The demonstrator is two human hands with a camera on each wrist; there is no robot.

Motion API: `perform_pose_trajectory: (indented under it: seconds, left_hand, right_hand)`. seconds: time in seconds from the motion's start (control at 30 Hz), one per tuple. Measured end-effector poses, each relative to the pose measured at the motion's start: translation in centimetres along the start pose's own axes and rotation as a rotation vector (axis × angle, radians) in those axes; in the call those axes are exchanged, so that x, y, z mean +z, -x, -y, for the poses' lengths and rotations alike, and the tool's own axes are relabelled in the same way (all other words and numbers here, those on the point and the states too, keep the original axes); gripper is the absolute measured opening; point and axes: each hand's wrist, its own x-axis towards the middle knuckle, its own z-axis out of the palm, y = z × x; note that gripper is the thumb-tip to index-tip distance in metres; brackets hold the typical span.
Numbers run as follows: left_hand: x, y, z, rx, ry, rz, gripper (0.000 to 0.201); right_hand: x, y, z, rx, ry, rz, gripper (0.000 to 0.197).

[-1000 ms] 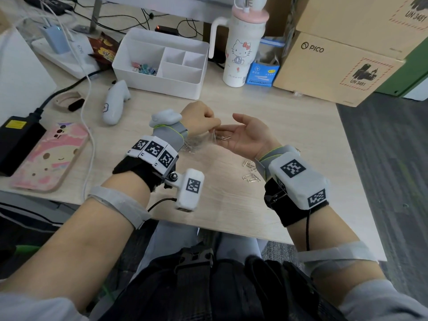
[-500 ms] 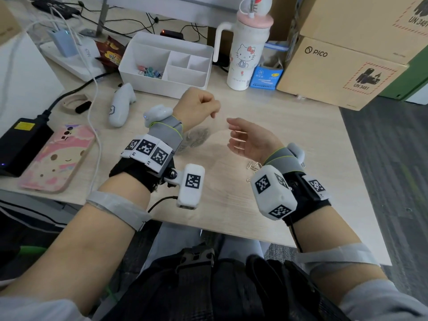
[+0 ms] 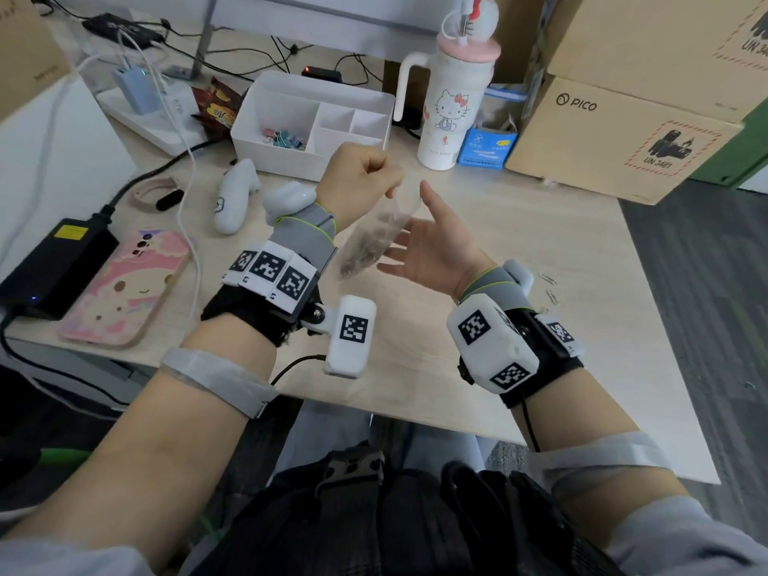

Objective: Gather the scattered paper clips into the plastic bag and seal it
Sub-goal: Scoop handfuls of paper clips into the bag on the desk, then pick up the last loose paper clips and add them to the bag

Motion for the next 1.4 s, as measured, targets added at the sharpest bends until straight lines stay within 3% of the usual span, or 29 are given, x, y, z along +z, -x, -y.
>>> perform_pose_trajectory:
  seconds: [0.3,0.5,0.63,0.73,0.8,0.87,0.97,1.1,1.27,1.4]
  left_hand:
    - [5.1,0.5,-0.5,-0.042,-0.242,0.211,0.022]
    - [9.0,0.5,-0.1,-0.097,-0.485,0.324,0.029]
    - [10.6,0.7,-0.4,-0.098,-0.559,0.267,0.032]
    - [12.4,1.5,-1.1,-0.023,-0.504,0.248,0.027]
    - [13.6,2.2,-1.2,0.008,-0.377,0.323,0.012]
    - [14.8,2.9,-1.0,-0.010,-0.334,0.448,0.027]
    - [17.0,4.1,-0.5,-0.088,-0.524,0.637,0.046]
    - [18.0,4.8,1.3,-0.256,-0.761,0.682,0.070]
    - [18.8,6.2,2.0,-0.248,-0.772,0.677,0.073]
    - [18.6,6.6,0.9,-0.169,-0.564,0.745,0.064]
  right_hand:
    - [-4.7,2.6,-0.8,-0.074,-0.076,-0.109,0.058]
    - [-9.8,6.1,-1.1,-0.191,0.033,-0.489,0.027]
    - [-12.3,7.8,-1.3,-0.326,0.324,-0.757,0.011]
    - [-14.6,8.2,-1.5,-0.387,0.512,-0.973,0.019]
    - [-15.4,8.3,-1.8,-0.358,0.613,-1.022,0.031]
    - [-15.7,8.4,-2.2,-0.281,0.728,-1.003,0.037]
    - [-15.7,8.7,-3.4,-0.235,0.908,-0.871,0.027]
    - [-15.4,9.7,-4.7,-0.242,1.051,-0.737,0.034]
    - [-14.7,11.1,-6.3,-0.312,1.079,-0.650,0.040]
    - [-14.0,12.3,-7.0,-0.384,0.959,-0.658,0.038]
